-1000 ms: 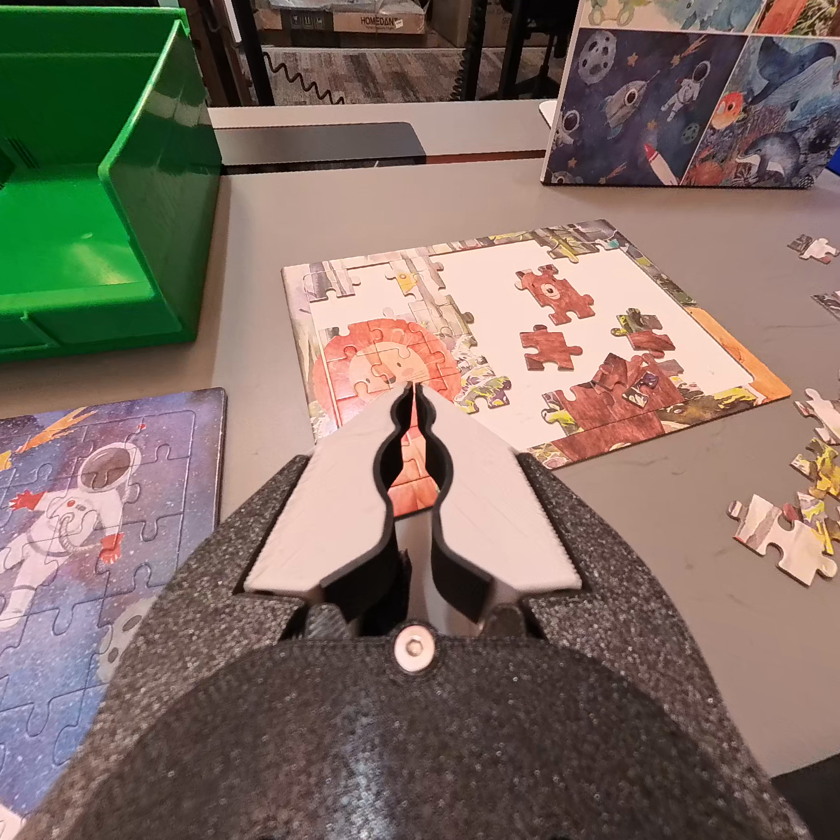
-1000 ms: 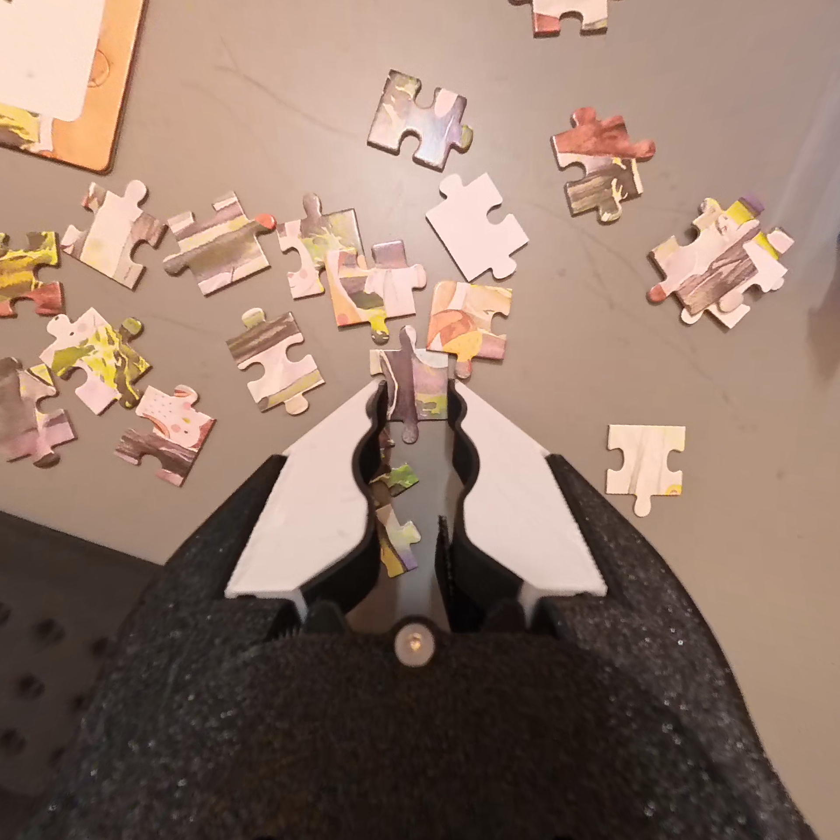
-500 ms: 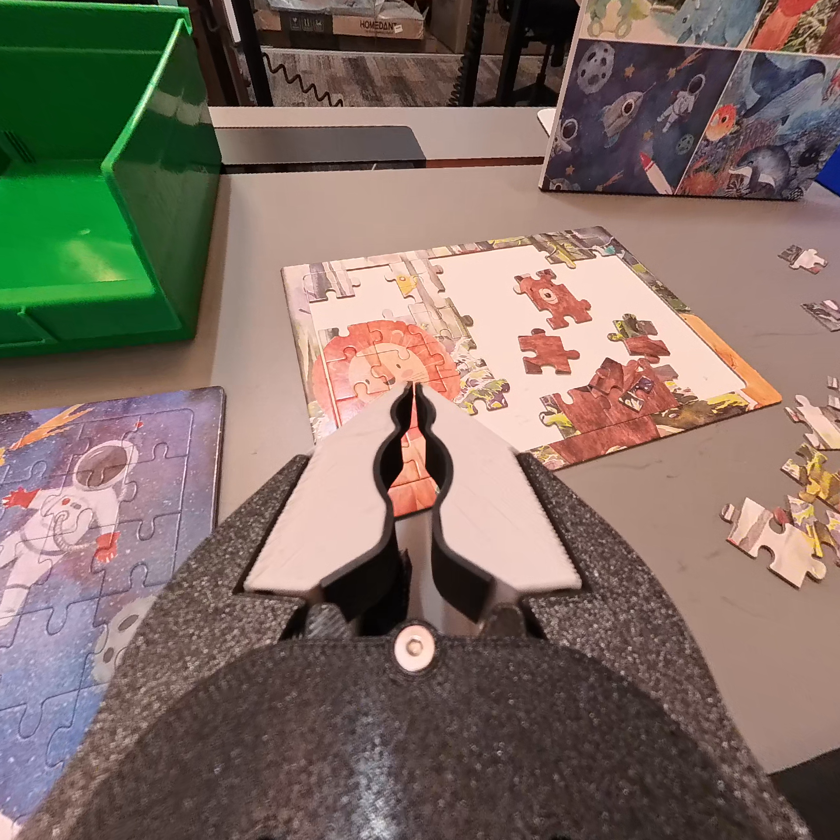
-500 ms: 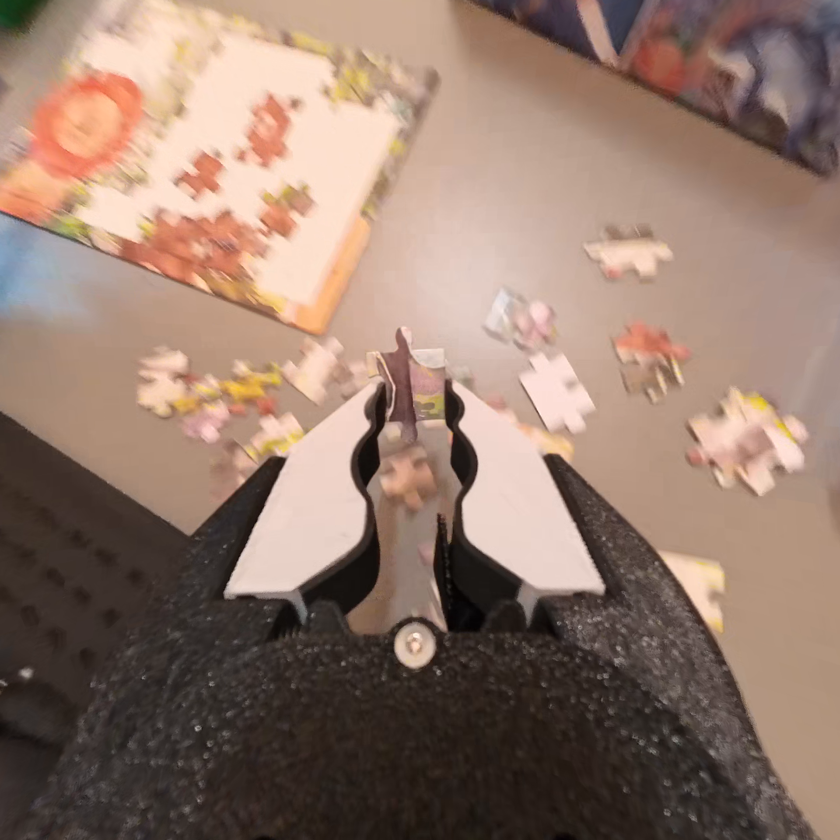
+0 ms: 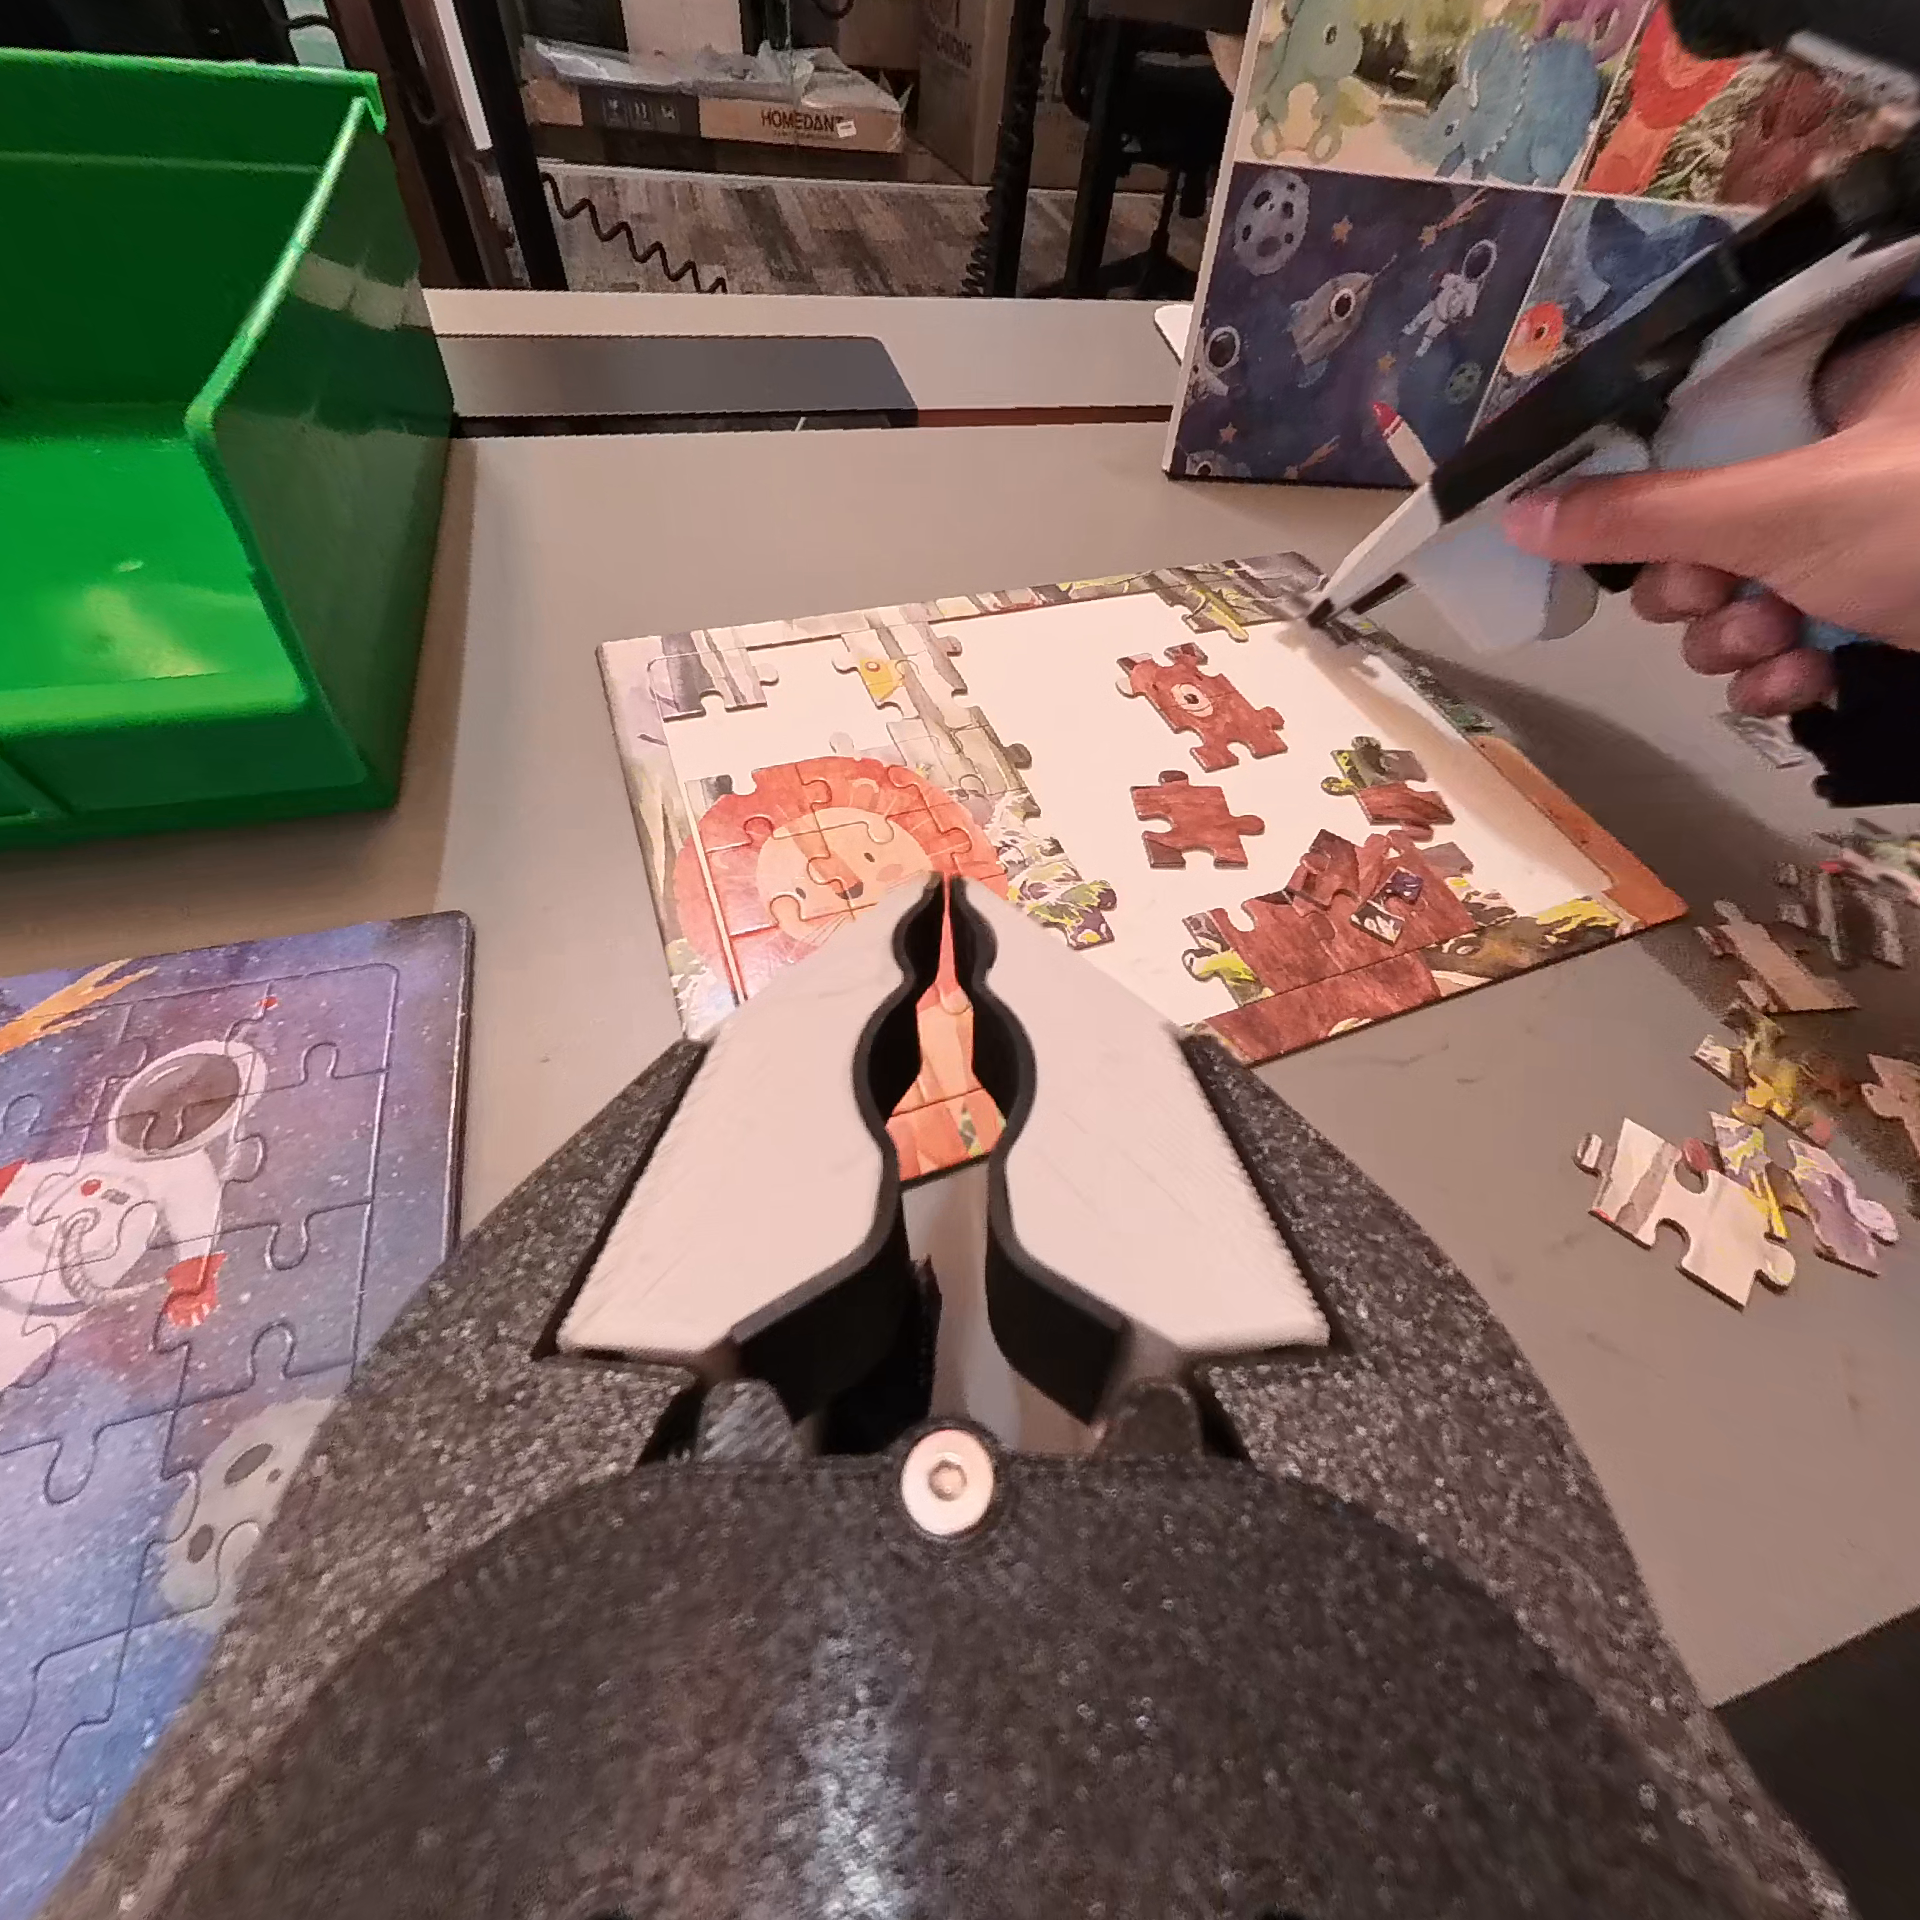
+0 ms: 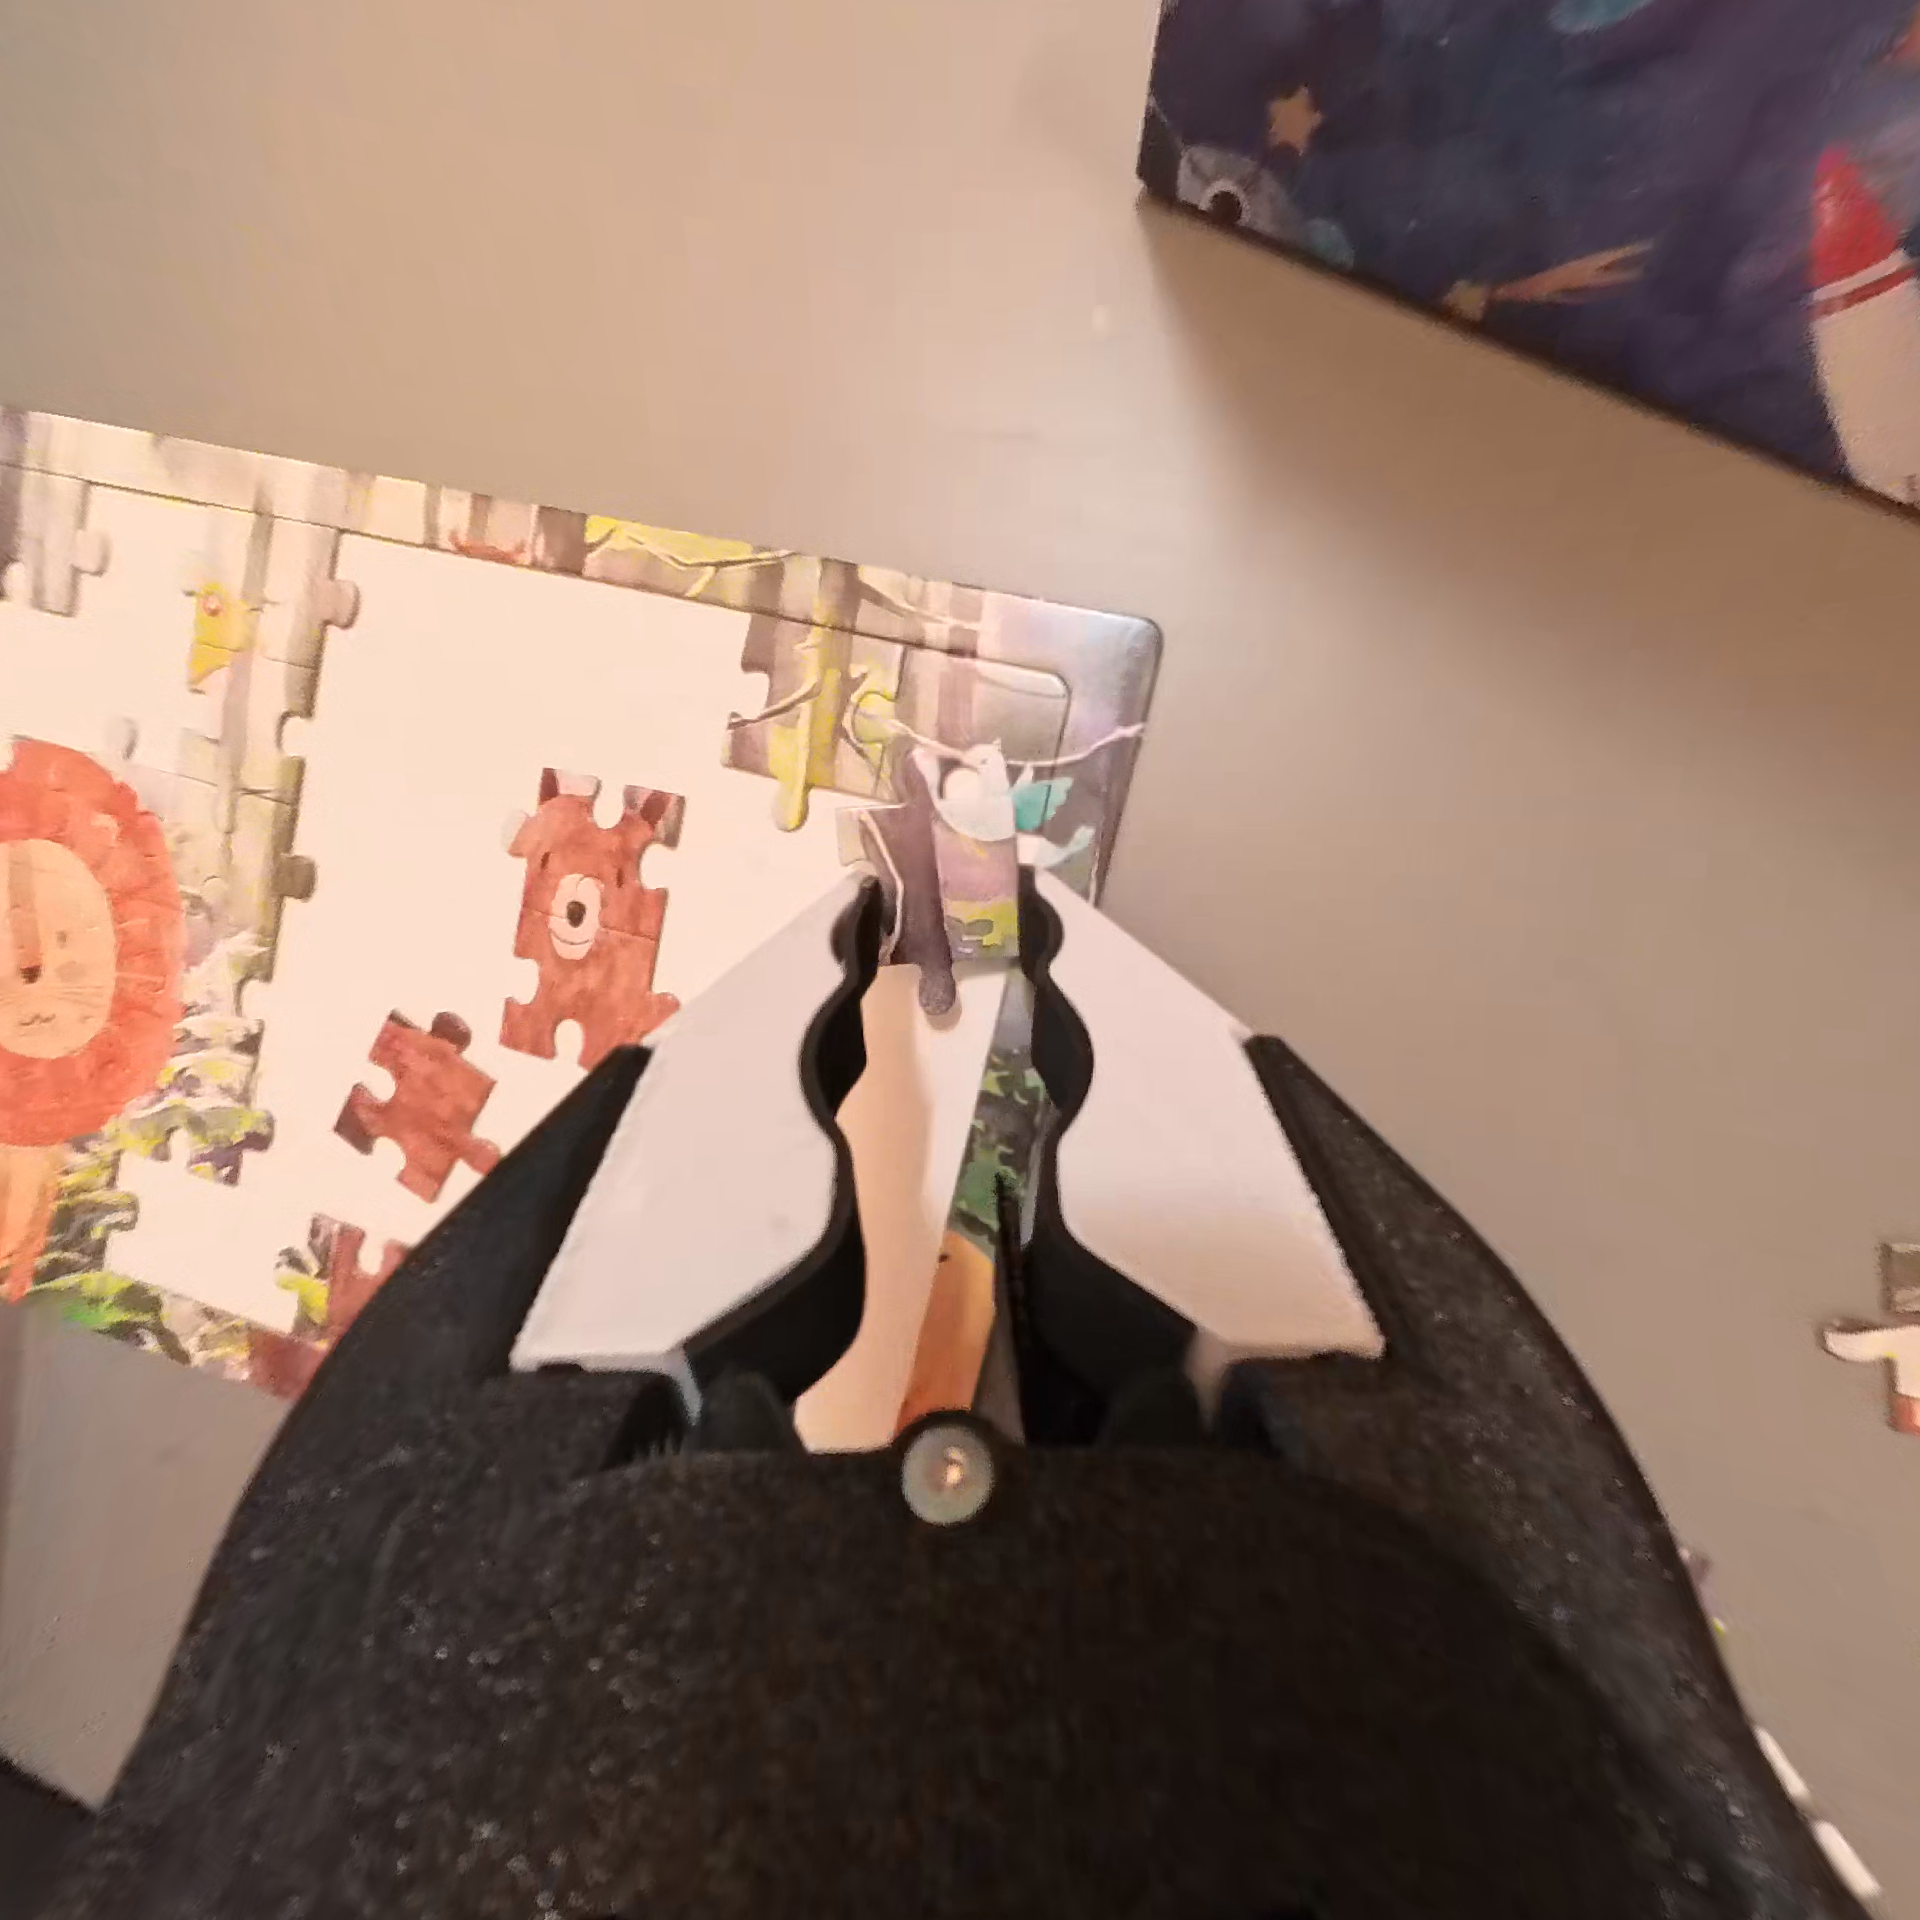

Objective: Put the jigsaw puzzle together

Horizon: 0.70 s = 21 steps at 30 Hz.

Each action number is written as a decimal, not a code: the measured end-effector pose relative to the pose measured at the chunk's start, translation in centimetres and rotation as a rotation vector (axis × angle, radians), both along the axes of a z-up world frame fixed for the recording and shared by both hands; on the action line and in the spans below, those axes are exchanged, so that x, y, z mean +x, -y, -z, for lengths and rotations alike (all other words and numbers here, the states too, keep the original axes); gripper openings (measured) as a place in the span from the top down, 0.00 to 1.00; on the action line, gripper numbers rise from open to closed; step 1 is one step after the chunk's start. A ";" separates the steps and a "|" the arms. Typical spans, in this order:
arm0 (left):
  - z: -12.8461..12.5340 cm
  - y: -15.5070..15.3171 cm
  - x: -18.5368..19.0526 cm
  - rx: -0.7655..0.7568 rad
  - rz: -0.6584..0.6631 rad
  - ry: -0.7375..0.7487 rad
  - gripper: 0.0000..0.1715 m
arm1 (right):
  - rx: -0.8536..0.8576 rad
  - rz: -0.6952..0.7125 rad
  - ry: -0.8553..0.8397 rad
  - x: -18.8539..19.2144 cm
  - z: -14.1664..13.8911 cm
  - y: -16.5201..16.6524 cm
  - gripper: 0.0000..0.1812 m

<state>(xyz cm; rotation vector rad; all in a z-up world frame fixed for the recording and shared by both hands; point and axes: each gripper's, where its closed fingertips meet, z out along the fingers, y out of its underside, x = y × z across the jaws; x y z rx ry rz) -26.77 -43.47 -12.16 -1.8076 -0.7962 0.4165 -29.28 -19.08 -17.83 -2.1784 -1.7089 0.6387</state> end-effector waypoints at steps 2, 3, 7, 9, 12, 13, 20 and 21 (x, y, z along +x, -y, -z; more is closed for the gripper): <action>-0.2 0.0 0.1 0.010 0.005 -0.003 1.00 | 0.015 0.018 -0.014 0.0 -0.4 -0.1 0.85; -0.1 0.0 0.1 0.013 0.006 0.000 1.00 | 0.016 0.018 -0.025 0.0 -0.7 -0.1 0.86; 0.0 0.0 0.0 0.007 0.004 0.004 1.00 | 0.032 0.022 -0.008 0.4 -0.7 -0.6 0.87; 0.1 -0.1 0.0 0.000 0.003 0.005 1.00 | 0.019 -0.002 0.005 0.7 -0.3 -0.4 0.86; 0.1 -0.1 0.0 -0.005 0.002 0.005 1.00 | 0.072 -0.121 -0.027 0.8 -0.6 -0.3 0.91; 0.2 -0.1 0.0 -0.005 0.002 0.006 1.00 | 0.131 -0.156 -0.053 0.6 -0.9 -0.9 0.94; -0.7 -3.0 1.2 -0.003 0.165 0.077 1.00 | 0.186 -0.633 -0.233 -0.3 -2.4 -1.7 1.00; -1.0 -4.5 1.6 -0.033 0.253 0.106 1.00 | 0.175 -0.648 -0.236 -0.3 -2.0 -2.0 1.00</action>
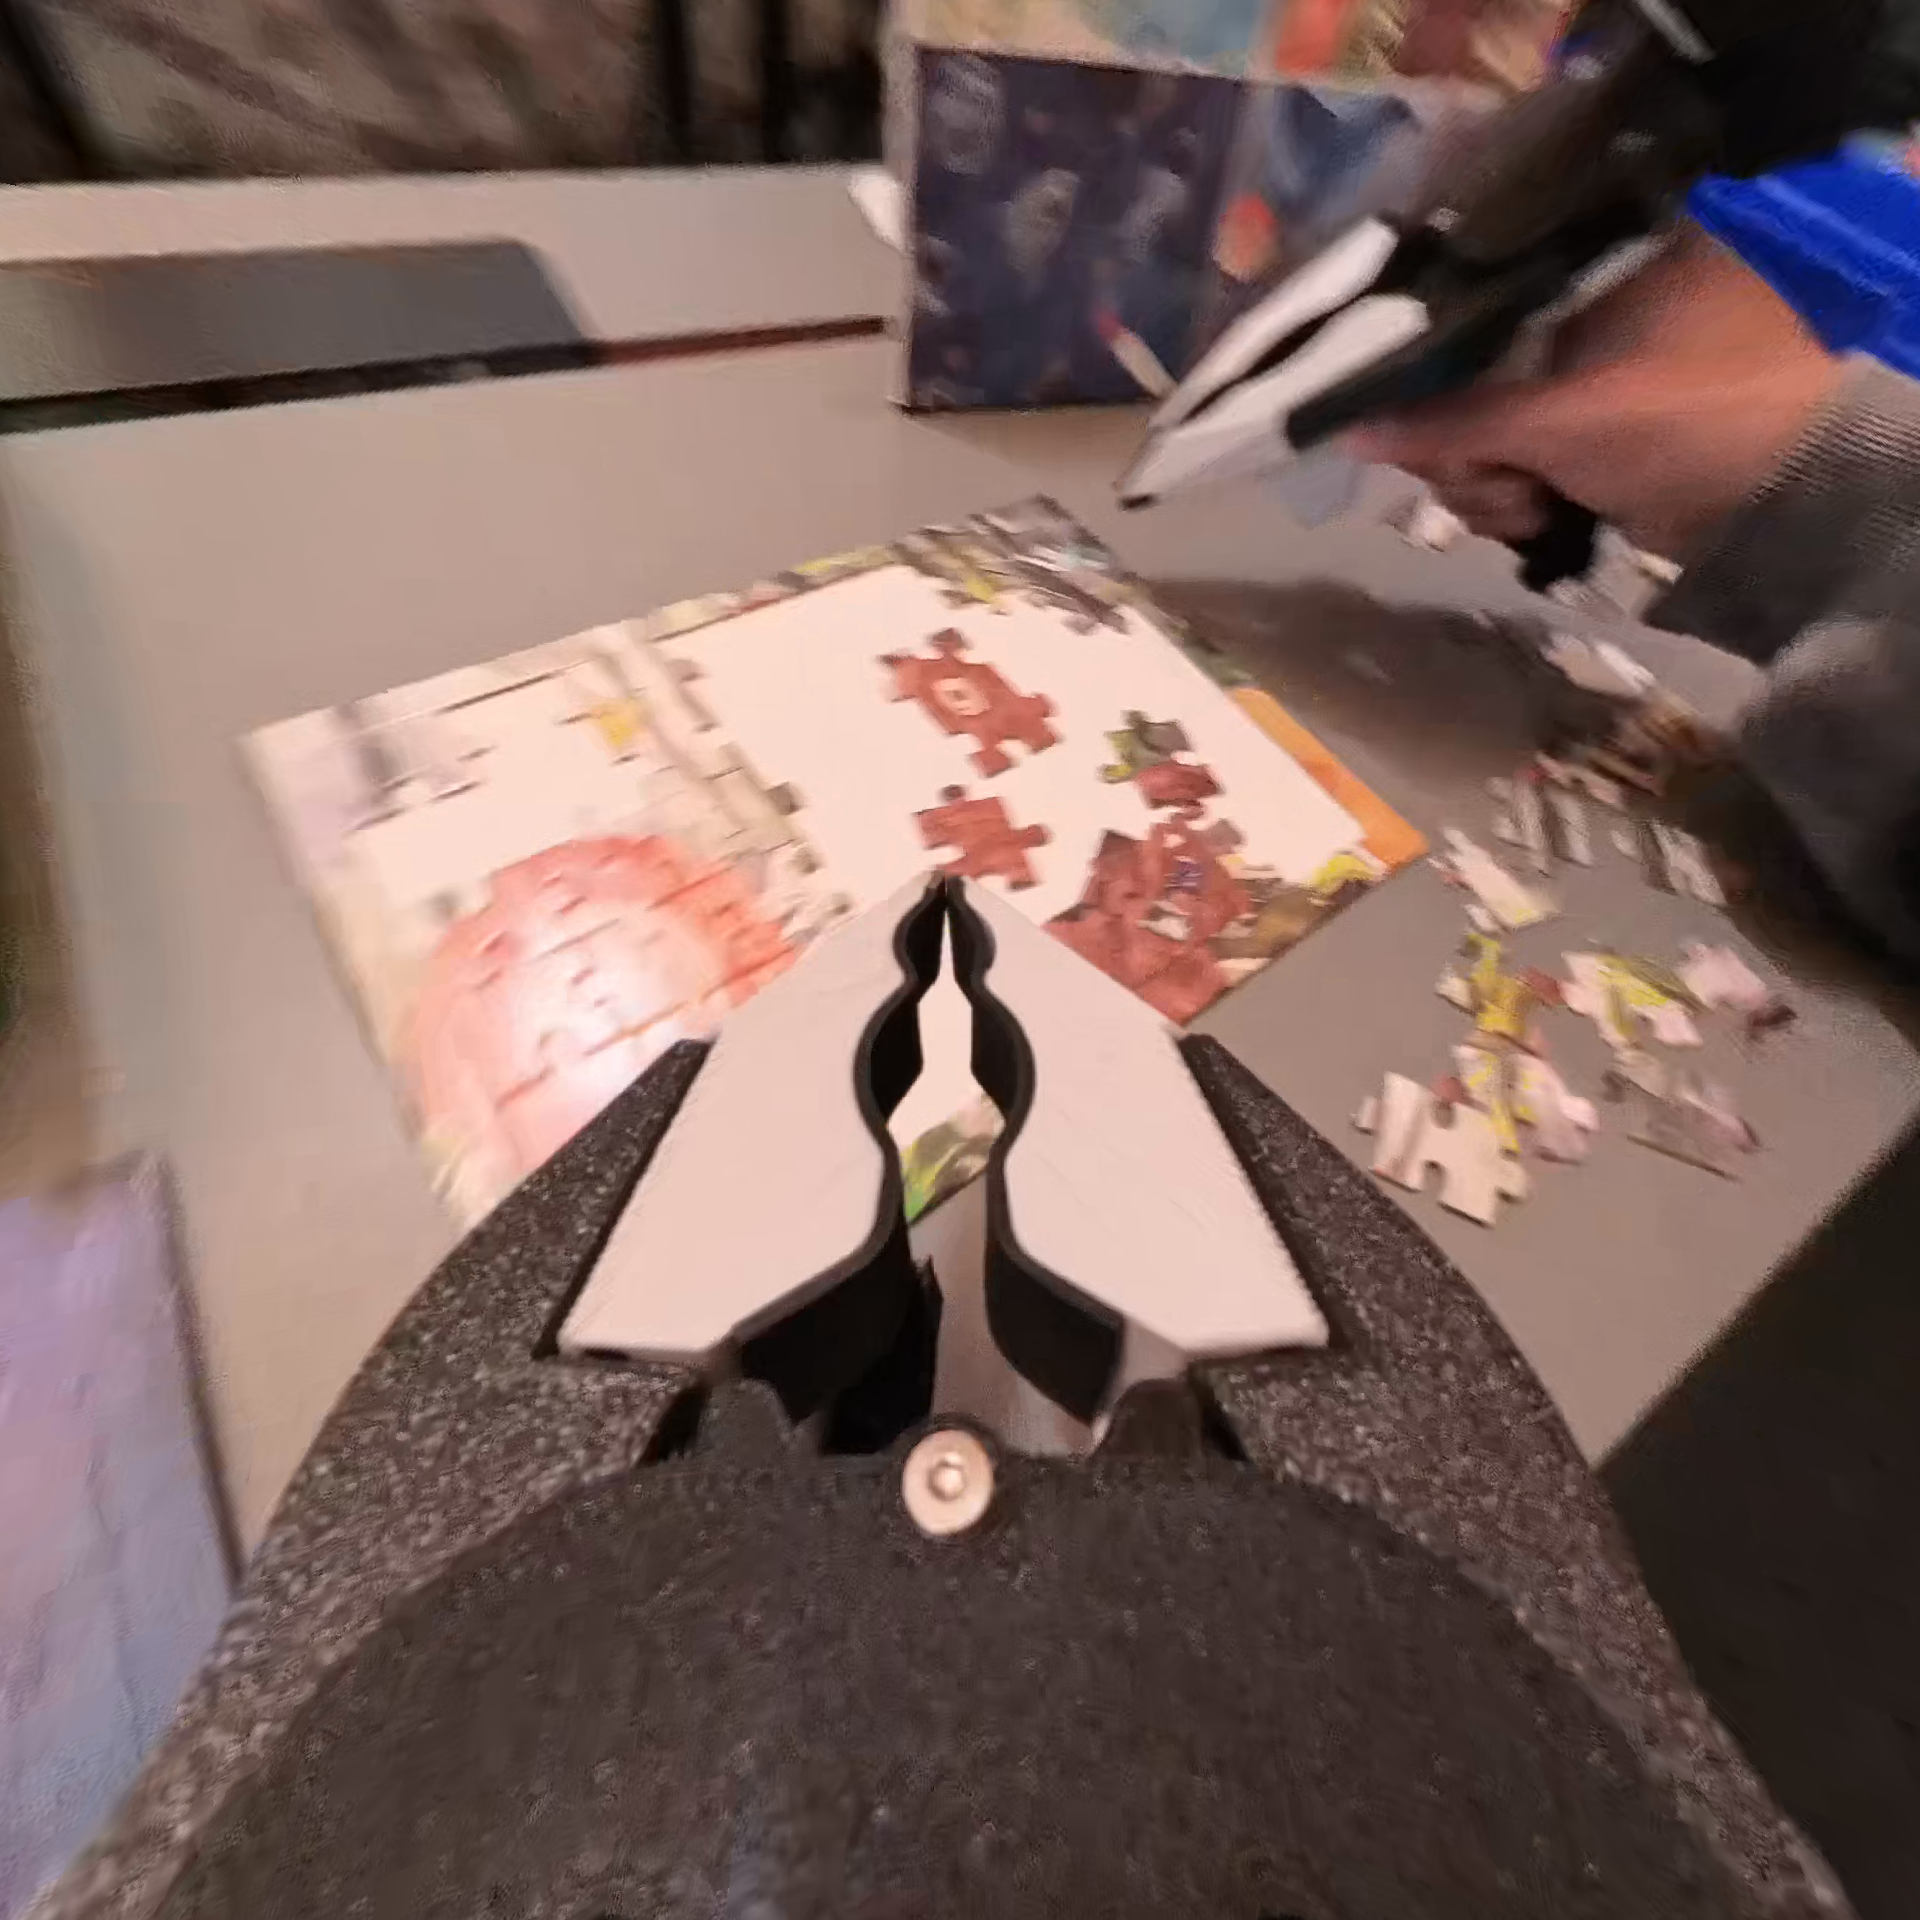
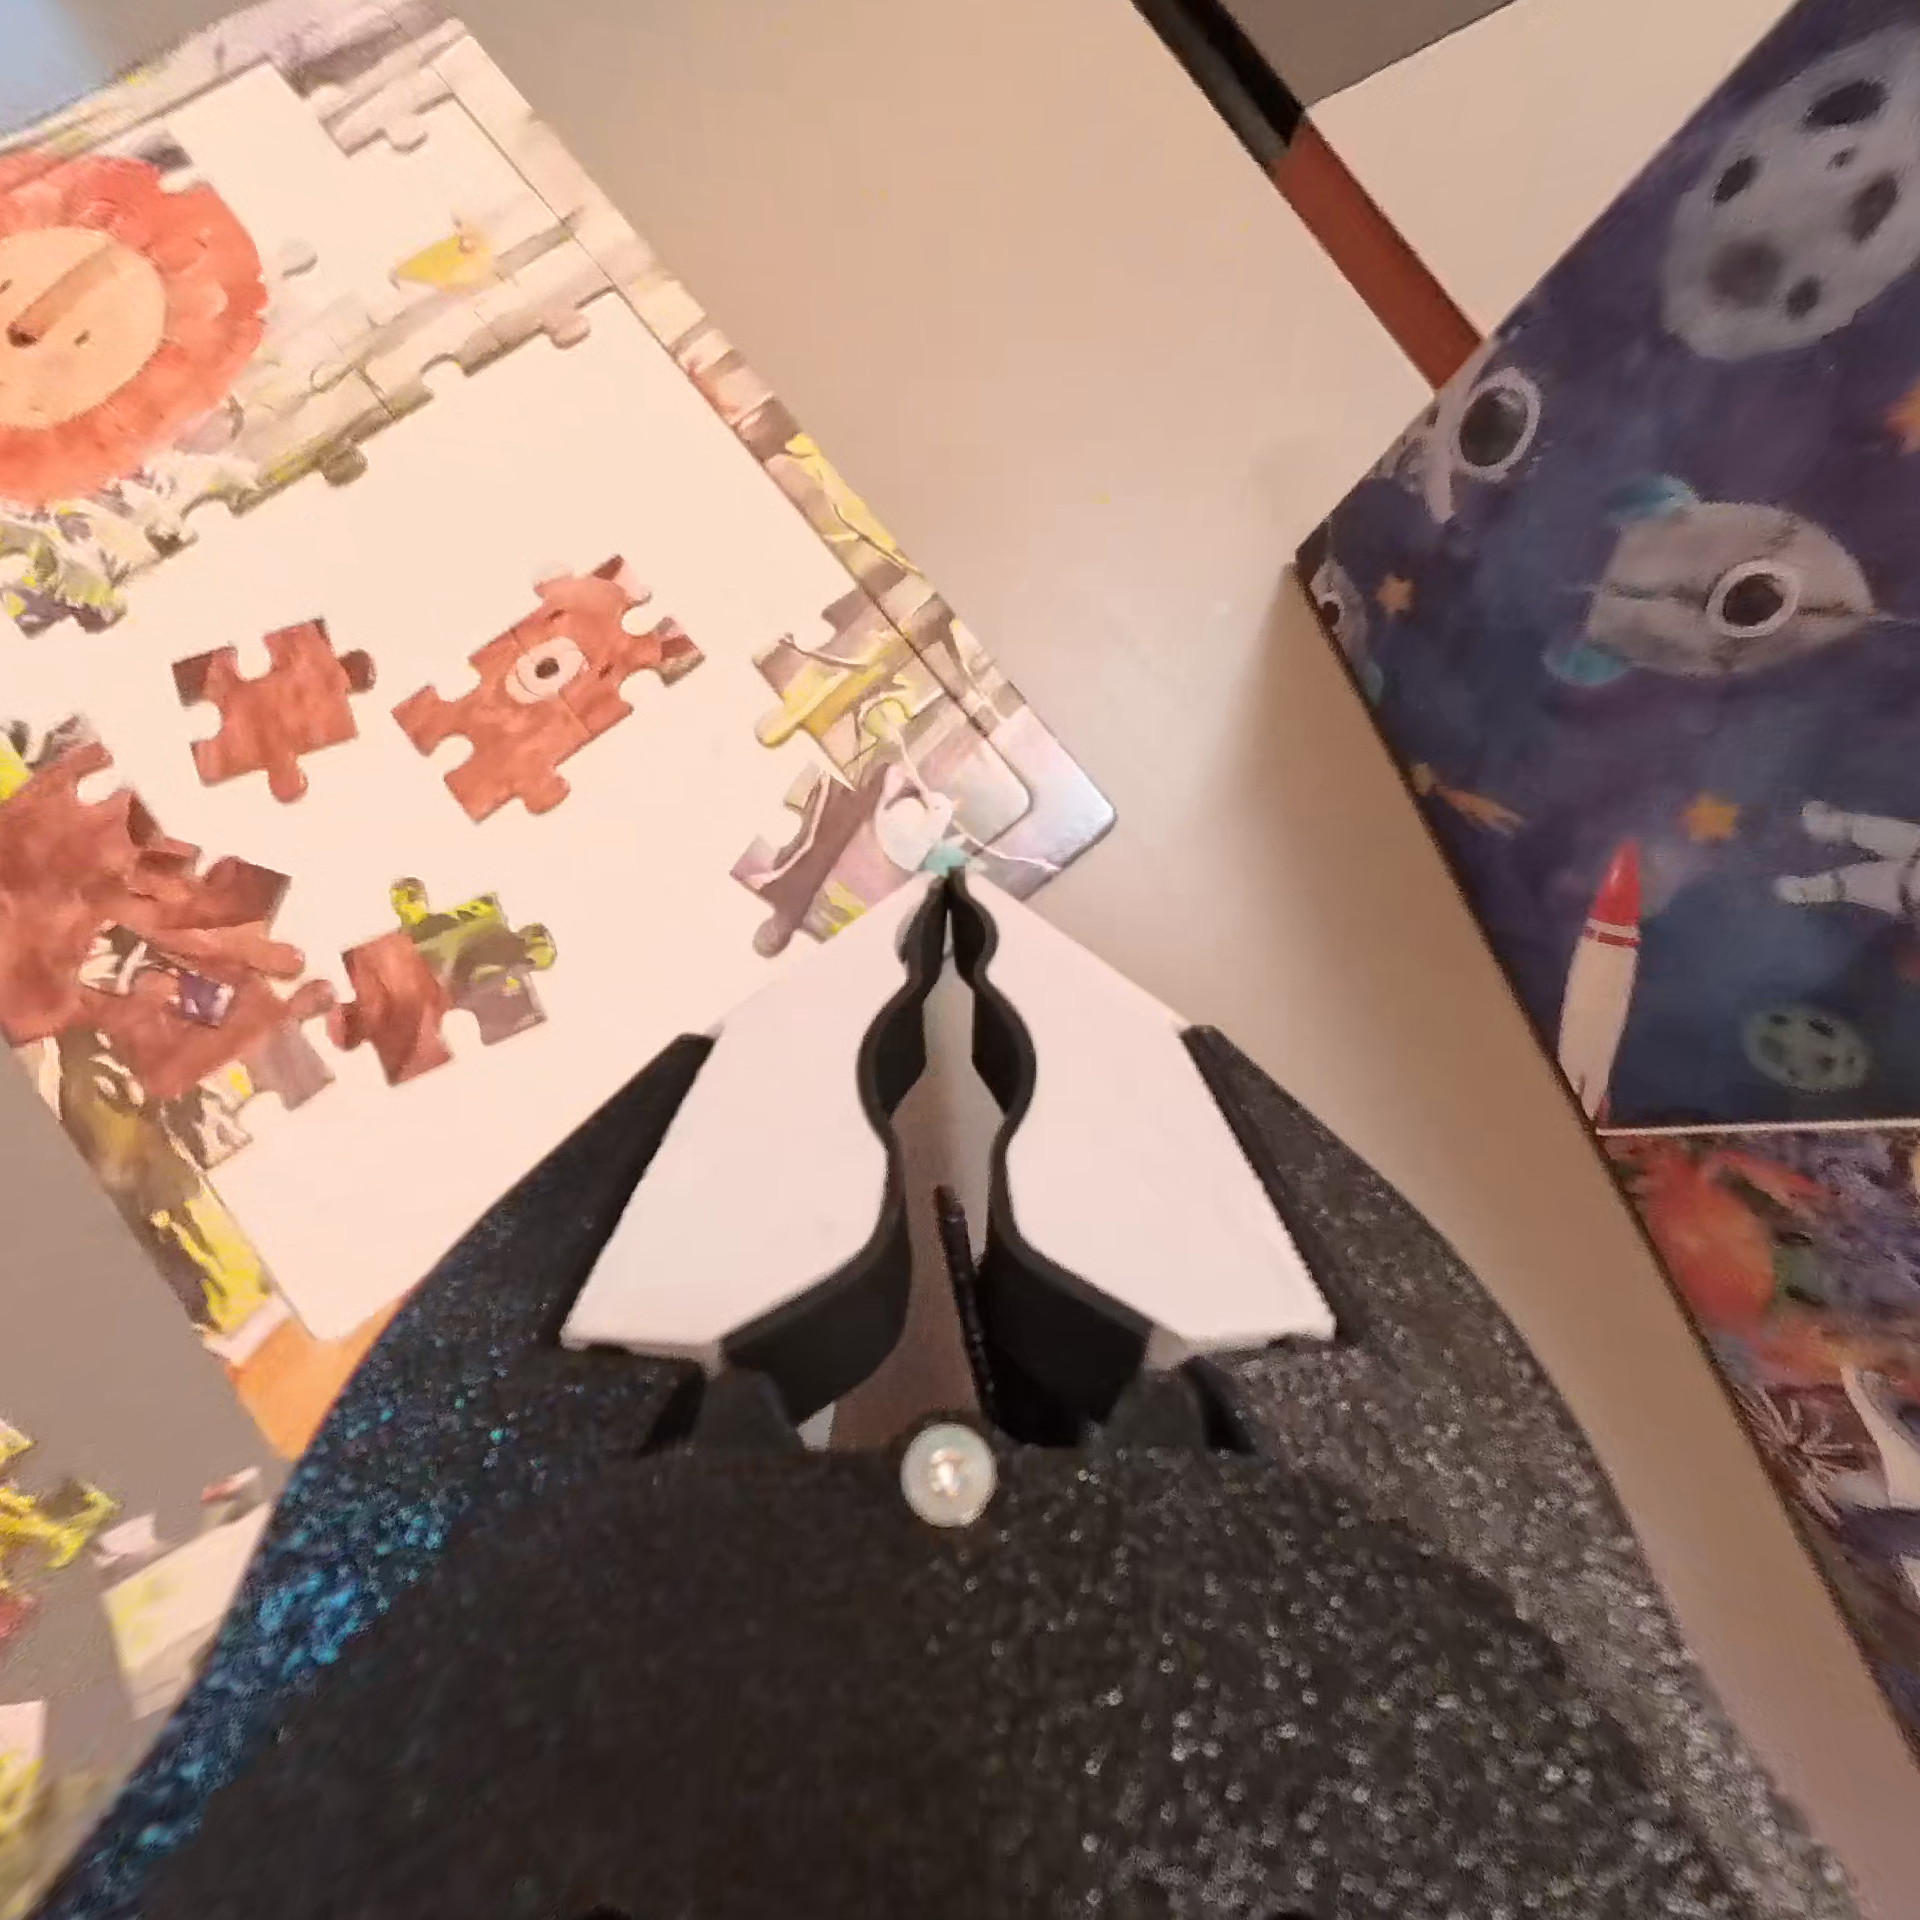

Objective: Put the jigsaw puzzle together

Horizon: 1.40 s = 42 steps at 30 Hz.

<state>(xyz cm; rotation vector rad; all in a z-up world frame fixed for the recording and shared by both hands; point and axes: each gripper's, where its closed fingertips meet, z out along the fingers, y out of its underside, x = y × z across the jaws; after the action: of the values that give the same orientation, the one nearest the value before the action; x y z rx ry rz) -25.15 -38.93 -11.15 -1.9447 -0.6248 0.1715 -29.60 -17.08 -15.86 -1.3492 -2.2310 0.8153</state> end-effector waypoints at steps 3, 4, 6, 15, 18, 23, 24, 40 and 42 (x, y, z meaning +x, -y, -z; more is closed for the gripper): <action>-0.1 -5.3 -0.2 -0.137 0.231 0.055 0.98 | -0.096 -0.008 -0.104 -0.2 -0.3 0.6 1.00; 0.1 -7.5 -0.8 -0.171 0.288 0.060 0.94 | -0.131 -0.031 -0.125 -0.1 -0.6 1.2 1.00; 1.4 -11.6 -1.5 -0.249 0.410 0.104 0.92 | -0.086 -0.062 -0.110 0.1 -0.3 1.3 1.00; 4.8 -18.1 -3.9 -0.339 0.425 0.056 0.94 | 0.023 -0.085 -0.052 -0.1 2.0 1.4 1.00; 5.2 -18.3 -3.7 -0.348 0.382 -0.004 1.00 | -0.022 -0.076 -0.033 0.1 2.1 1.5 1.00; 5.6 -18.6 -3.9 -0.399 0.382 -0.070 1.00 | -0.017 -0.072 -0.019 0.5 2.1 1.4 1.00; 5.7 -18.6 -3.9 -0.400 0.385 -0.069 1.00 | -0.015 -0.067 -0.020 0.6 2.1 1.4 1.00; 7.0 -18.6 -4.0 -0.420 0.364 -0.080 1.00 | -0.025 -0.040 0.007 0.8 2.2 1.7 1.00; 7.0 -18.6 -4.0 -0.413 0.362 -0.079 1.00 | -0.039 -0.038 0.010 0.8 2.2 1.7 1.00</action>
<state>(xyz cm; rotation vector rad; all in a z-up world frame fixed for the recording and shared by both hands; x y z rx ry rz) -29.14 -20.30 -18.16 -2.3999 -0.1836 0.1569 -28.81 -18.79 -18.09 -1.3347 -2.2658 0.8716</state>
